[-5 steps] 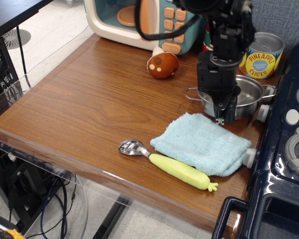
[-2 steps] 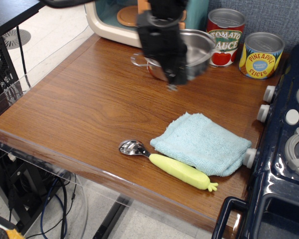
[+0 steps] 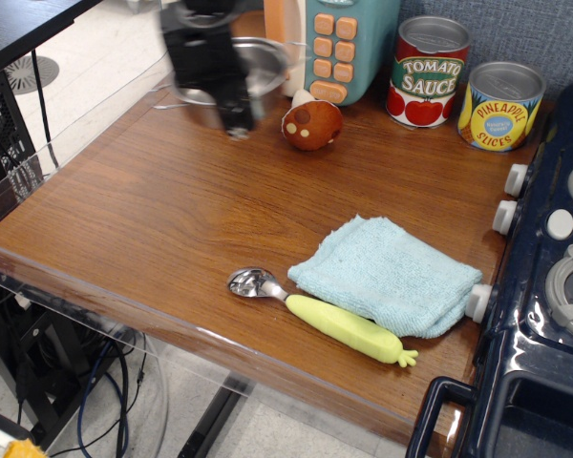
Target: Move the pot to the back left edge of the table
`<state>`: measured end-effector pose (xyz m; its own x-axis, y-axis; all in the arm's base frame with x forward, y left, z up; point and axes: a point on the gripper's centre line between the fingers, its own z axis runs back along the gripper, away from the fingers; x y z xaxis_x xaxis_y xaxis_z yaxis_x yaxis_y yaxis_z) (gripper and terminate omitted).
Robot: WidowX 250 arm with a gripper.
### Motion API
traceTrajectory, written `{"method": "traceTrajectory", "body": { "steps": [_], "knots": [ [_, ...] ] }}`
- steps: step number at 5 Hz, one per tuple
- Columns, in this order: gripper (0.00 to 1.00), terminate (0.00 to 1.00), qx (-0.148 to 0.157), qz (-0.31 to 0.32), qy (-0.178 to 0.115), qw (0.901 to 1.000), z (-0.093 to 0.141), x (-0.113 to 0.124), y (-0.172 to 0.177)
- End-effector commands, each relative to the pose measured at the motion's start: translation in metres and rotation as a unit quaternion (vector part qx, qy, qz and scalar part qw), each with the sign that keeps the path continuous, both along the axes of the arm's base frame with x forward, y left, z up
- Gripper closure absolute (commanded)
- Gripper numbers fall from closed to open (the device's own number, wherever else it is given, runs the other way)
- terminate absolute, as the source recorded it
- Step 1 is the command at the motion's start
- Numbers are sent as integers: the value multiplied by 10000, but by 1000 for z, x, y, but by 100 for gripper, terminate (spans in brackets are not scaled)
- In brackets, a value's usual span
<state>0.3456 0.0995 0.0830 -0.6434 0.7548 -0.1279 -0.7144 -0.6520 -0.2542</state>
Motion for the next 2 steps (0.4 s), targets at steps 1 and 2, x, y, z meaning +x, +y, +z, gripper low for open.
{"method": "traceTrajectory", "body": {
  "steps": [1,2],
  "knots": [
    [100,0,119,829,71,9965,-6,6,53],
    [100,0,110,880,154,9959,-17,16,60]
  ]
}}
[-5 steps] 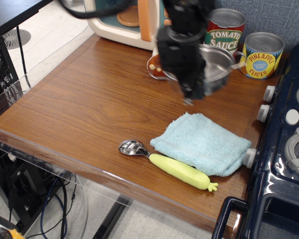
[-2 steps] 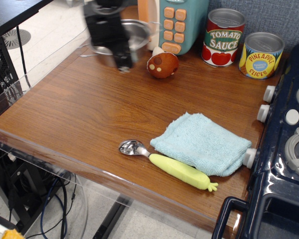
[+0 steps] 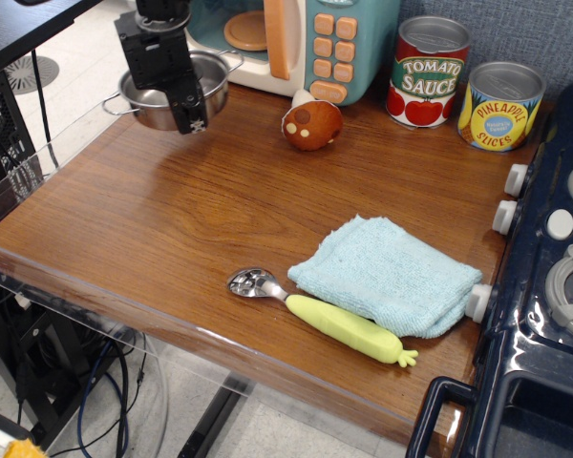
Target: Move the pot to the back left edge of the table
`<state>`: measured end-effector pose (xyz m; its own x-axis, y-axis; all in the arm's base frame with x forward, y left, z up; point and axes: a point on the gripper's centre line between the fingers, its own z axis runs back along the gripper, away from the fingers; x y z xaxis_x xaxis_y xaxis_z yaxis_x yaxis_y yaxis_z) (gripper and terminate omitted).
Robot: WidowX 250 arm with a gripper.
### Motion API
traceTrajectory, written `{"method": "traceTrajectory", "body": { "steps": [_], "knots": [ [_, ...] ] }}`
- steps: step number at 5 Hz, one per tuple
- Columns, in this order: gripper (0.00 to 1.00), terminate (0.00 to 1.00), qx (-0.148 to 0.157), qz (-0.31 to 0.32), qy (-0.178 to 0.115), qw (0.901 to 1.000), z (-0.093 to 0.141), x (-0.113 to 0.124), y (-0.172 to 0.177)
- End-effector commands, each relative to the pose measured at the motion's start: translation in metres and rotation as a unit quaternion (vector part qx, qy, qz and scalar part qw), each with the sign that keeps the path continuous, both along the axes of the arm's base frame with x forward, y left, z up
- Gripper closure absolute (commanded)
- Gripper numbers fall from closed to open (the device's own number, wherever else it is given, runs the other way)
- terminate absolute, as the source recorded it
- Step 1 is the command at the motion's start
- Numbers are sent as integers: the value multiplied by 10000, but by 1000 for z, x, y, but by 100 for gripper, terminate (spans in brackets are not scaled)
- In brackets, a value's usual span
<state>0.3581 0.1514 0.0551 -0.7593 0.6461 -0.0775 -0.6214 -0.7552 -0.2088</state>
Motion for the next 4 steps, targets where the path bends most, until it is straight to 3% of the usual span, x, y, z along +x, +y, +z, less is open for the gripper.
{"method": "traceTrajectory", "body": {
  "steps": [1,2,4],
  "knots": [
    [100,0,130,70,-15,9999,4,15,12],
    [100,0,-6,146,36,9999,-6,21,18],
    [100,0,21,18,206,9998,-22,29,12]
  ]
}}
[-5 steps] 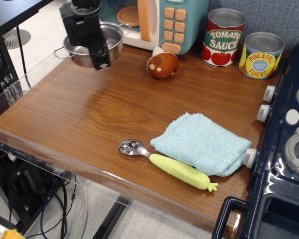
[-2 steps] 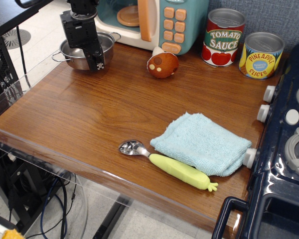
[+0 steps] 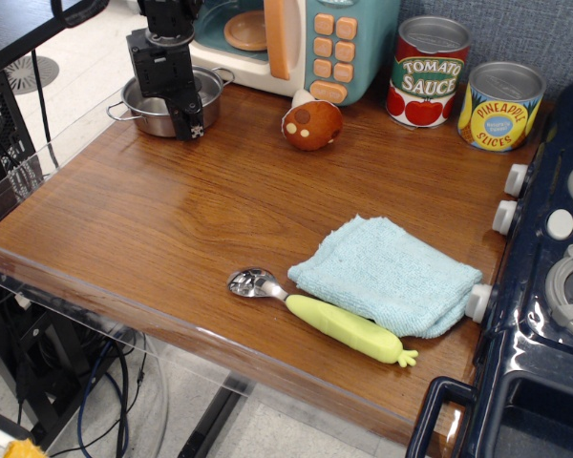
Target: Move the pot to the back left edge of the table
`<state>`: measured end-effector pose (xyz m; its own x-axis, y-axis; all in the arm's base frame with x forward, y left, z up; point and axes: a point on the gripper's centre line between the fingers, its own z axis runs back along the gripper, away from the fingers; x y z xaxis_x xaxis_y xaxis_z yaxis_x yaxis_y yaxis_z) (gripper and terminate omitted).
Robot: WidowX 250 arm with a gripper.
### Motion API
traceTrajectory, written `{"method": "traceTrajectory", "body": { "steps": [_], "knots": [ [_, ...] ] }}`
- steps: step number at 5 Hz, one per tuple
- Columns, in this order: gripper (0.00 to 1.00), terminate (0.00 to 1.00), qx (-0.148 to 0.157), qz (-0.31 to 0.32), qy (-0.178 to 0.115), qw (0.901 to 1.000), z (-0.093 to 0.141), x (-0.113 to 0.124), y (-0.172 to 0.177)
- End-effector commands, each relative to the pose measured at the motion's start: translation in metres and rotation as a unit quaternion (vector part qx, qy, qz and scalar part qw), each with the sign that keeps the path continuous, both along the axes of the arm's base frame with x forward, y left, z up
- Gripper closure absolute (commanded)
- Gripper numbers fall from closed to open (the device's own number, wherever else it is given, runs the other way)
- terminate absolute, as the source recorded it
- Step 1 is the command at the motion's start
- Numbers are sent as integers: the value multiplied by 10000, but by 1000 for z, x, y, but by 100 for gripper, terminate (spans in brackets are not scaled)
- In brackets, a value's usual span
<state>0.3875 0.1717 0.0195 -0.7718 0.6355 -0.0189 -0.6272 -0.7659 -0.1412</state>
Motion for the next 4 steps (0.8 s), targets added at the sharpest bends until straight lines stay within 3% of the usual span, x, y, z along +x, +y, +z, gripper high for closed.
{"method": "traceTrajectory", "body": {
  "steps": [1,2,4],
  "knots": [
    [0,0,140,96,-178,9997,20,-4,-9],
    [0,0,238,141,-92,9996,26,-5,-10],
    [0,0,165,279,-408,9986,64,-6,-9]
  ]
}}
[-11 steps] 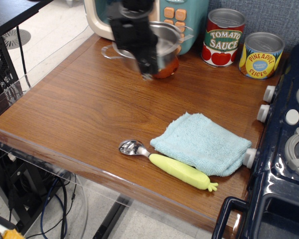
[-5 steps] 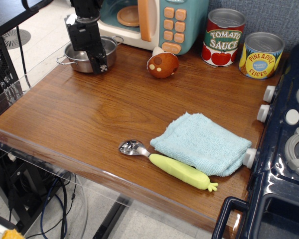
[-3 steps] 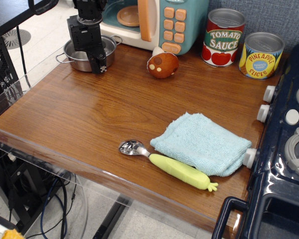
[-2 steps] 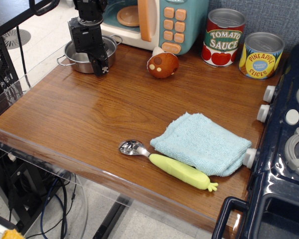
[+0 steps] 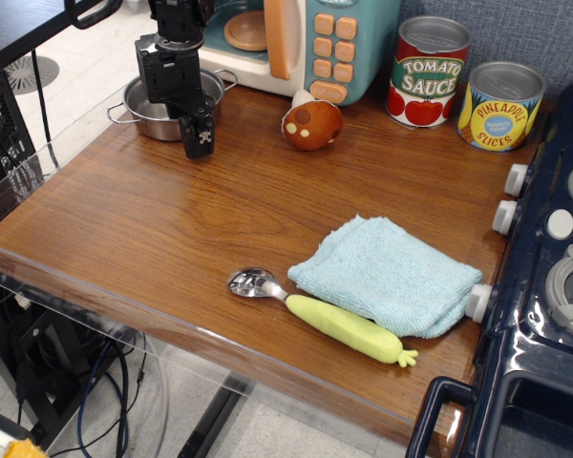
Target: Move the pot to the back left edge of the table
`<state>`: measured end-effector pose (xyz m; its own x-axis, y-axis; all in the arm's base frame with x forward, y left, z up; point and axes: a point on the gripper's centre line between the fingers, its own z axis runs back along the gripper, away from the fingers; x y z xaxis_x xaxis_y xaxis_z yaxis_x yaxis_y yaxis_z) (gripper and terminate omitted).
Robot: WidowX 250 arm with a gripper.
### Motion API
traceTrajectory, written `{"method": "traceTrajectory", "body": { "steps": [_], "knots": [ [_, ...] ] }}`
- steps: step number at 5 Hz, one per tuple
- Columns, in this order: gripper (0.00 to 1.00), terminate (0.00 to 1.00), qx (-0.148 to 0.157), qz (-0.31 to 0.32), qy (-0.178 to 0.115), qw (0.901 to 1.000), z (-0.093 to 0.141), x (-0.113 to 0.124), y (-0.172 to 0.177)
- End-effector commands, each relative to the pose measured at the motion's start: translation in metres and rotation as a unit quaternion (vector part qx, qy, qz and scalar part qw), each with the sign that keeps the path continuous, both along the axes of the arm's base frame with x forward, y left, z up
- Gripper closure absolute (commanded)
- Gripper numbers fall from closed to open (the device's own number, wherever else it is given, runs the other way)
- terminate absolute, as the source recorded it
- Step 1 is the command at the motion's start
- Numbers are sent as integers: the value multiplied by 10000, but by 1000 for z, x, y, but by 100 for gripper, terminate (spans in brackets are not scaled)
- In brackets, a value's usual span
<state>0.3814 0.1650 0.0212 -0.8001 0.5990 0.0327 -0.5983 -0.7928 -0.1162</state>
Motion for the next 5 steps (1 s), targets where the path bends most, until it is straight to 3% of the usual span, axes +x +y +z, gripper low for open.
{"method": "traceTrajectory", "body": {
  "steps": [1,4,5],
  "knots": [
    [0,0,248,42,-959,9951,92,-6,-5],
    [0,0,248,42,-959,9951,92,-6,-5],
    [0,100,248,42,-959,9951,92,-6,-5]
  ]
}}
